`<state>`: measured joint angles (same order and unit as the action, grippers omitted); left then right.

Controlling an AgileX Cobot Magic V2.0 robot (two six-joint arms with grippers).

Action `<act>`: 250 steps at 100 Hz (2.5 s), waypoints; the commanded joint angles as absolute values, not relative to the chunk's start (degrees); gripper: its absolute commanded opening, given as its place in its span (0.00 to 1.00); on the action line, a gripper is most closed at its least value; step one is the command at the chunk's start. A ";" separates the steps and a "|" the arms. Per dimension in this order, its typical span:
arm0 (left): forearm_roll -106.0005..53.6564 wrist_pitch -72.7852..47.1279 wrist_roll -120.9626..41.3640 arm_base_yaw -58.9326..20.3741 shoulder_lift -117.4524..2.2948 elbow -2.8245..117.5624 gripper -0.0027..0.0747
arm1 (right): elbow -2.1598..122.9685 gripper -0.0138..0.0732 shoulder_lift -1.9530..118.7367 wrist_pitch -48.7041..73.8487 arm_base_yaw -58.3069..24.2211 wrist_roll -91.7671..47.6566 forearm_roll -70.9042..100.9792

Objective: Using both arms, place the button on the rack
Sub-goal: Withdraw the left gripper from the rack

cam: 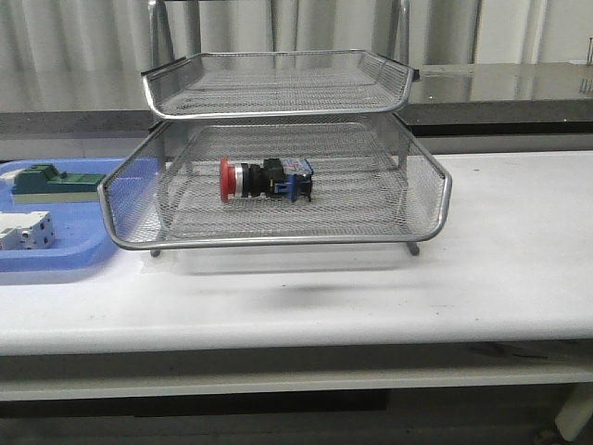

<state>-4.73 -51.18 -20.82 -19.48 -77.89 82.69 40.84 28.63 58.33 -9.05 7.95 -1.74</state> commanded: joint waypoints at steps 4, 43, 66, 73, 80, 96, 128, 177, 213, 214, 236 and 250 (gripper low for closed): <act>-6.27 -41.12 -18.24 -14.71 -70.02 76.61 0.61 | 42.22 0.08 28.88 55.27 -8.97 7.69 -2.75; -11.05 -19.95 -17.97 -4.15 -47.57 46.79 0.61 | 42.22 0.08 28.88 55.27 -8.97 7.69 -2.75; -15.37 -11.97 -17.97 -4.19 -32.14 32.19 0.61 | 42.22 0.08 28.88 55.27 -8.97 7.69 -2.75; -16.55 -11.97 -17.97 -4.19 -27.76 29.37 0.61 | 42.22 0.08 28.88 55.27 -8.97 7.69 -2.75; -17.08 -11.97 -17.97 -4.19 -23.50 27.00 0.61 | 42.22 0.08 28.88 55.27 -8.97 7.69 -2.75; -17.08 -11.97 -17.97 -4.19 -14.37 22.66 0.61 | 42.22 0.08 28.88 55.27 -8.97 7.69 -2.75; -17.08 -12.08 -17.97 -4.19 -6.31 18.88 0.61 | 42.22 0.08 28.88 55.27 -8.97 7.69 -2.75; -17.08 -12.08 -17.97 -4.19 -6.31 18.88 0.31 | 42.22 0.08 28.88 55.27 -8.97 7.69 -2.75; -17.08 -12.08 -17.97 -4.19 -6.31 18.88 0.01 | 42.22 0.08 28.88 55.27 -8.97 7.69 -2.75; -17.08 -12.08 -17.97 -4.19 -6.31 18.88 0.01 | 42.22 0.08 28.88 55.27 -8.97 7.69 -2.75; -17.08 -12.08 -17.97 -4.19 -6.31 18.88 0.01 | 42.22 0.08 28.88 55.27 -8.97 7.69 -2.75; -17.08 -12.08 -17.97 -4.19 -6.31 18.88 0.01 | 42.22 0.08 28.88 54.79 -8.97 7.69 -2.75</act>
<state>-16.21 -16.51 -18.50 -4.25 -5.70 17.41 40.84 28.63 58.42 -9.05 7.95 -1.74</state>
